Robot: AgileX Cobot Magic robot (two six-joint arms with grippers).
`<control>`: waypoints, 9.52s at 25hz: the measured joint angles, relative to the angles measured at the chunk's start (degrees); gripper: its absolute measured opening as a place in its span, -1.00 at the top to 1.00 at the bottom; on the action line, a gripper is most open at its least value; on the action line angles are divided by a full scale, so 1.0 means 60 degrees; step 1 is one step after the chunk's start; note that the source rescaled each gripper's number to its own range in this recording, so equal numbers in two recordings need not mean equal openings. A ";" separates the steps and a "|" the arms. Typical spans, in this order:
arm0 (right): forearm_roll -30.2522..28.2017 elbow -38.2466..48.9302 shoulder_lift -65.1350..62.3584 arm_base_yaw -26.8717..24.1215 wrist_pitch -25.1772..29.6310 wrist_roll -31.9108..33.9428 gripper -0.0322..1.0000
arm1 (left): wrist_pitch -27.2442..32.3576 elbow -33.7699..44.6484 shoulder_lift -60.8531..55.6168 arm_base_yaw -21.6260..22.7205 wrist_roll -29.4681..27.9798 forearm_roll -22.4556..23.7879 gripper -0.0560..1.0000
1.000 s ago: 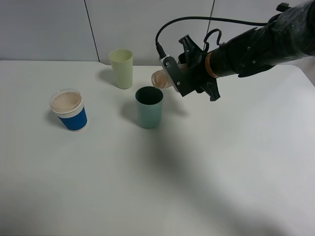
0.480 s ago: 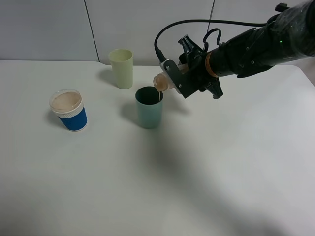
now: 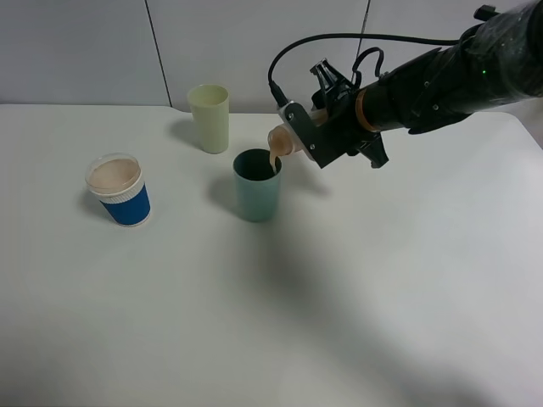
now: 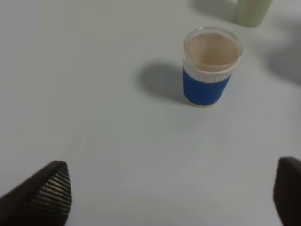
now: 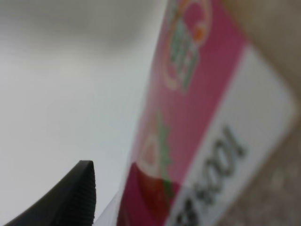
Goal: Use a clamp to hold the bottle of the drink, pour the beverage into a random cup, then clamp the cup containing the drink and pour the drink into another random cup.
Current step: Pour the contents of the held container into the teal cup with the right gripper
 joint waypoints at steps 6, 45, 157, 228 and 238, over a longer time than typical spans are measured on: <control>0.0000 0.0000 0.0000 0.0000 0.0216 -0.0127 0.89 | 0.0000 0.0000 0.0000 0.0000 0.0000 0.0000 -0.19; 0.1249 -0.0678 0.0557 0.0457 0.0789 -0.0492 0.90 | 0.0000 0.0000 0.0000 0.0000 0.0000 0.0000 -0.19; 0.0136 -0.1020 0.0557 0.1045 0.2258 -0.2474 0.90 | 0.0000 0.0000 0.0000 0.0000 0.0000 0.0000 -0.19; 0.0136 -0.1089 0.0156 0.1780 0.2522 -0.3885 0.90 | 0.0000 0.0000 0.0000 0.0000 0.0000 0.0000 -0.19; 0.0136 -0.1089 0.0156 0.1780 0.2522 -0.4348 0.92 | 0.0000 0.0000 0.0000 0.0000 0.0000 0.0000 -0.19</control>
